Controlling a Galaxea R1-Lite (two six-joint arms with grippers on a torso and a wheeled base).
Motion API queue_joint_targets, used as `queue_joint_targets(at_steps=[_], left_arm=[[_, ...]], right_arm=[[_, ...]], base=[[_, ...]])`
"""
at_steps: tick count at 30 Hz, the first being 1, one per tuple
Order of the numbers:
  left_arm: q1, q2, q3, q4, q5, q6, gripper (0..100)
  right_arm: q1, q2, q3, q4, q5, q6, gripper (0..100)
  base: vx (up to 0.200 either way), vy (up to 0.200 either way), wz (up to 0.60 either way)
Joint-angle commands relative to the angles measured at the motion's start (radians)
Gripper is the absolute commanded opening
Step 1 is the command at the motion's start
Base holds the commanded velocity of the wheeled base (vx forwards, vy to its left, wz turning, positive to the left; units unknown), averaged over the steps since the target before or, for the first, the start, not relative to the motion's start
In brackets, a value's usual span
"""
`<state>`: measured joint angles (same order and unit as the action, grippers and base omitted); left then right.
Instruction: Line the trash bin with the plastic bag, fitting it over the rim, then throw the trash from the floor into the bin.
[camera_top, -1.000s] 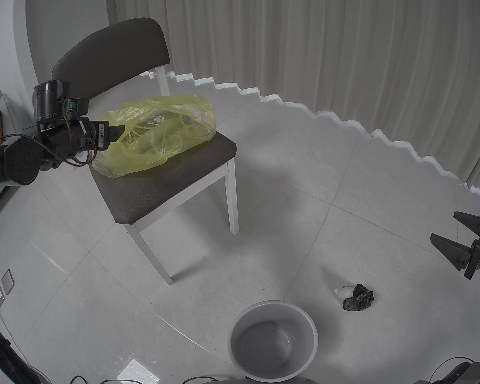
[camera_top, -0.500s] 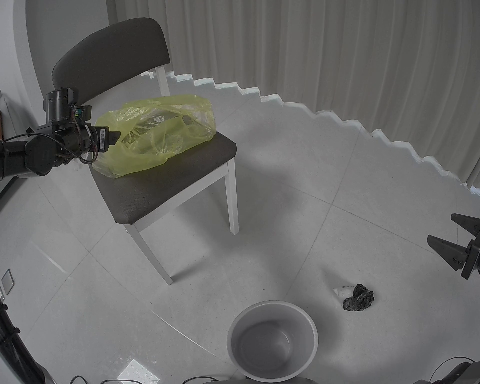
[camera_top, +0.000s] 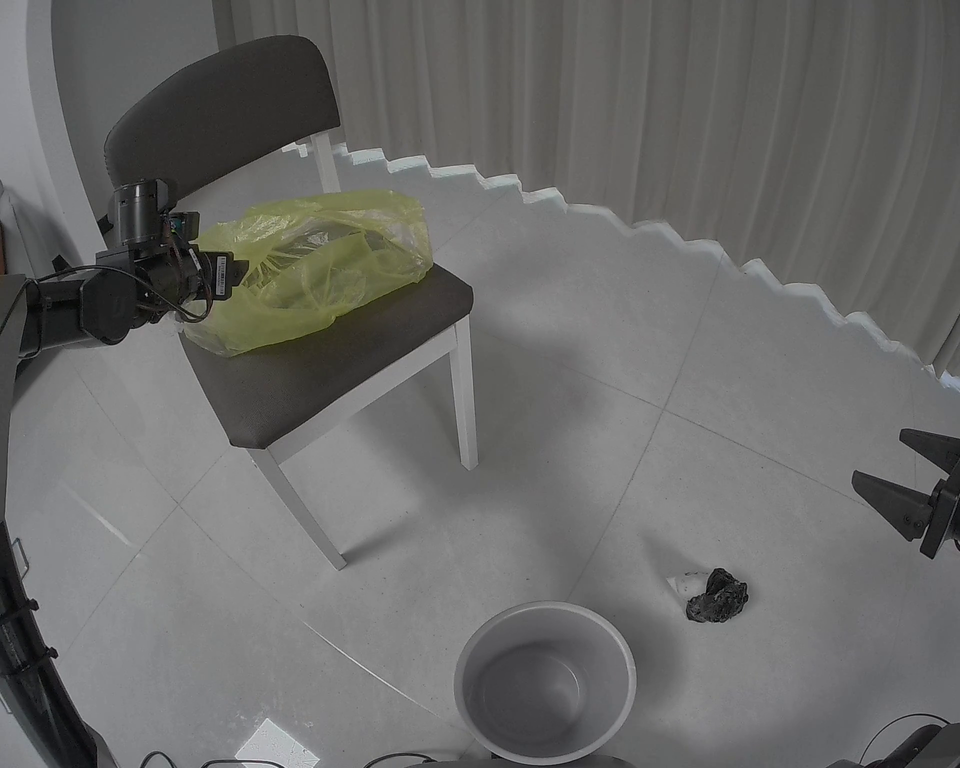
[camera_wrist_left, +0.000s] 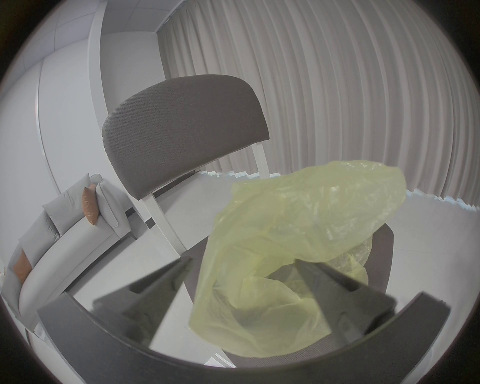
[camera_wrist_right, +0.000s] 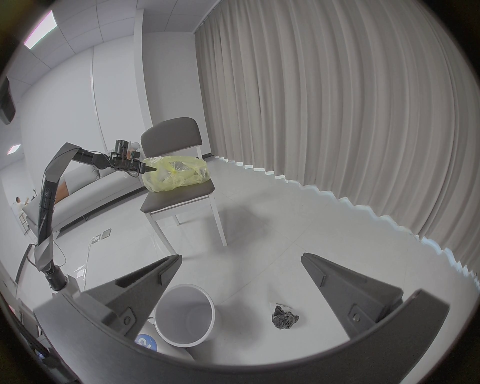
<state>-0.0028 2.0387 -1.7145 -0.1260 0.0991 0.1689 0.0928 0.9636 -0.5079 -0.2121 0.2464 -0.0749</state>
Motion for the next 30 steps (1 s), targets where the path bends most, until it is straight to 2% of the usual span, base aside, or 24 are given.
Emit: queue_joint_targets(at_steps=[1,10,14,17,18,22,24,27,30], left_arm=[[-0.002,0.024,-0.017,0.002,0.002,0.0,0],[-0.005,0.003,0.004,0.002,0.001,-0.002,0],[-0.003,-0.135,0.113,0.002,-0.041,-0.002,0],[-0.003,-0.242,0.165,0.014,-0.139,-0.002,0],[-0.003,-0.313,0.187,0.043,-0.214,-0.002,0],[-0.019,-0.496,0.167,0.204,-0.412,0.006,0],[-0.029,-0.526,0.15,0.244,-0.453,0.006,0],[-0.071,-0.598,0.102,0.345,-0.584,0.009,0],[-0.132,-0.637,0.095,0.391,-0.671,0.011,0]], right_arm=[[-0.001,-0.002,-0.001,-0.001,0.001,0.0,100],[-0.004,0.006,0.0,-0.001,0.001,0.001,100],[-0.002,0.004,-0.001,-0.003,0.001,0.003,100],[0.002,0.001,-0.001,-0.012,0.002,0.014,100],[0.007,-0.003,-0.001,-0.016,0.007,0.033,100],[0.03,0.003,-0.021,-0.018,0.017,0.084,100],[0.038,0.009,-0.031,-0.018,0.025,0.089,100],[0.044,0.055,-0.066,-0.018,0.057,0.099,100],[0.044,0.107,-0.103,-0.018,0.082,0.099,100]], base=[[0.0,0.0,0.0],[0.0,0.0,0.0],[0.0,0.0,0.0],[0.0,0.0,0.0],[0.0,0.0,0.0],[0.0,0.0,0.0],[0.0,0.0,0.0],[0.0,0.0,0.0],[0.0,0.0,0.0]])
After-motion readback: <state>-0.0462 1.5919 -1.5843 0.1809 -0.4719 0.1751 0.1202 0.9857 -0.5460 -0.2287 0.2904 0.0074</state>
